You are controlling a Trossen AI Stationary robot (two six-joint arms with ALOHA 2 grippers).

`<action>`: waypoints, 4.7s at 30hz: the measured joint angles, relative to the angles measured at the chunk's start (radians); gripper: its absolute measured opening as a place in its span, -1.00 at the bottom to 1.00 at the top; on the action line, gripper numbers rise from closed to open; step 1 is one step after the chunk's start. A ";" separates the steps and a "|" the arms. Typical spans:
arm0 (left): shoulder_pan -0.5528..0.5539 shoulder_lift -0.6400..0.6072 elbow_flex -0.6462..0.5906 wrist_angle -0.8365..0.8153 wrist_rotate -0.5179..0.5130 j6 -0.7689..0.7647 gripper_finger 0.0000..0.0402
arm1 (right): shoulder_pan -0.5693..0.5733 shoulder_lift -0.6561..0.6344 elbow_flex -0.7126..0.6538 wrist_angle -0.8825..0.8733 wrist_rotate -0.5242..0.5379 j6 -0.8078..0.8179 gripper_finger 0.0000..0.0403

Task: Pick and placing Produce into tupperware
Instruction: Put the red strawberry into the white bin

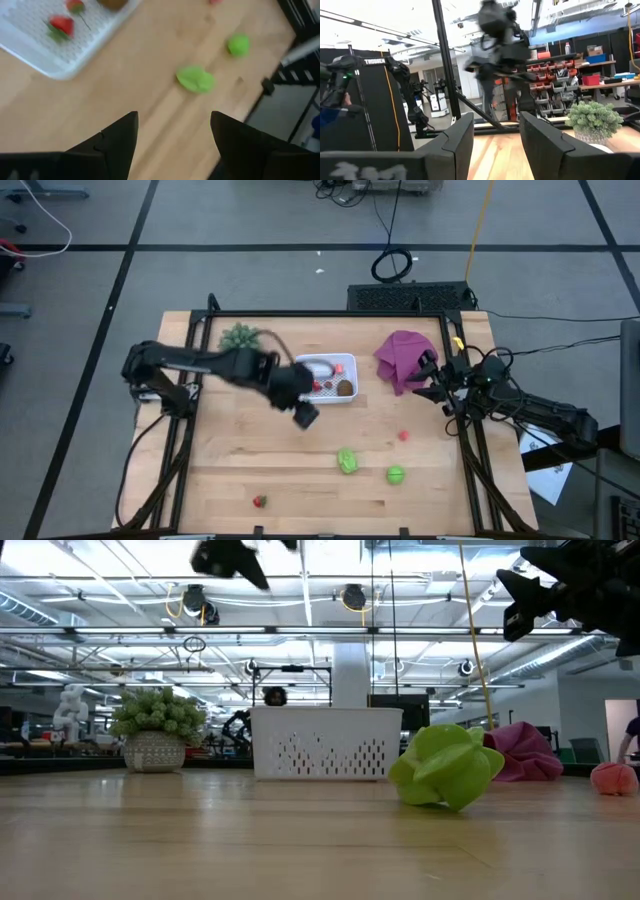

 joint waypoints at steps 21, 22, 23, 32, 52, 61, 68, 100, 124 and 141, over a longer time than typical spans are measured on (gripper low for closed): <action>-0.505 0.097 -0.115 0.011 -0.221 -0.309 0.27 | 0.000 0.007 0.000 0.005 0.001 0.055 -0.25; -0.520 0.103 -0.136 0.014 -0.189 -0.365 0.27 | 0.000 0.007 0.000 0.007 0.001 0.057 -0.25; -0.532 0.106 -0.154 0.007 -0.159 -0.419 0.27 | 0.000 0.007 0.000 0.006 0.001 0.061 -0.25; -0.609 0.171 -0.216 0.236 -0.099 -0.689 0.27 | 0.000 0.019 0.000 0.005 0.001 0.133 -0.25; -0.691 0.254 -0.216 0.135 -0.100 -0.737 0.27 | 0.001 0.065 0.000 -0.011 -0.003 0.209 -0.25; -0.691 0.254 -0.217 0.100 -0.142 -0.717 0.27 | 0.001 0.068 0.000 -0.010 -0.003 0.203 -0.25; -0.690 0.254 -0.291 0.165 -0.107 -0.754 0.27 | 0.001 0.068 0.000 -0.010 -0.002 0.202 -0.25; -0.681 0.253 -0.436 0.428 -0.085 -0.790 -0.12 | 0.001 0.068 0.000 -0.011 -0.002 0.203 -0.25; -0.537 0.253 -0.433 0.428 -0.154 -0.594 -0.26 | 0.000 0.068 0.000 -0.010 -0.002 0.207 -0.25; -0.257 0.019 -0.426 0.405 -0.159 -0.243 -0.22 | 0.000 0.068 0.000 -0.010 -0.003 0.198 -0.25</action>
